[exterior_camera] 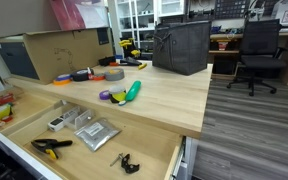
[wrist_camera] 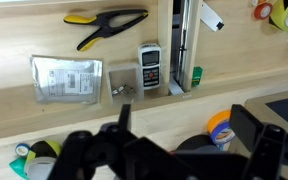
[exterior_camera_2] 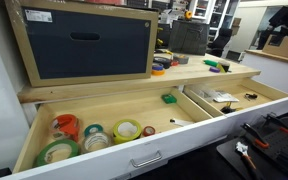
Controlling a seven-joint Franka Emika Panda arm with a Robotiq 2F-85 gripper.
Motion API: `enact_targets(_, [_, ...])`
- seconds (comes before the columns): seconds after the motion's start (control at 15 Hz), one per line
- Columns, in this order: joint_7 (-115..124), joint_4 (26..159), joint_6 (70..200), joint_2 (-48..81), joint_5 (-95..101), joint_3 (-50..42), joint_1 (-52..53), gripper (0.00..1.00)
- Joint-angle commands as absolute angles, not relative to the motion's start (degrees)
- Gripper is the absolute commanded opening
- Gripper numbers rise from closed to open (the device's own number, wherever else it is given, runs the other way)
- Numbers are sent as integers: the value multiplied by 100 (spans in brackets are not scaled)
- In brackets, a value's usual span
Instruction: Pick up the yellow and black masking tape and put it in the left drawer
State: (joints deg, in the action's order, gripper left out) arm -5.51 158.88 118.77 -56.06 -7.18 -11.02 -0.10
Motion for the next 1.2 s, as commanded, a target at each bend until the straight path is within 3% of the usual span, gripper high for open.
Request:
enact_targets(0.0, [-485, 15402, 12086, -5020, -862, -974, -8, 100])
enact_targets(1.13, [-6, 13076, 12068, -1910, -880, -1087, -614, 100])
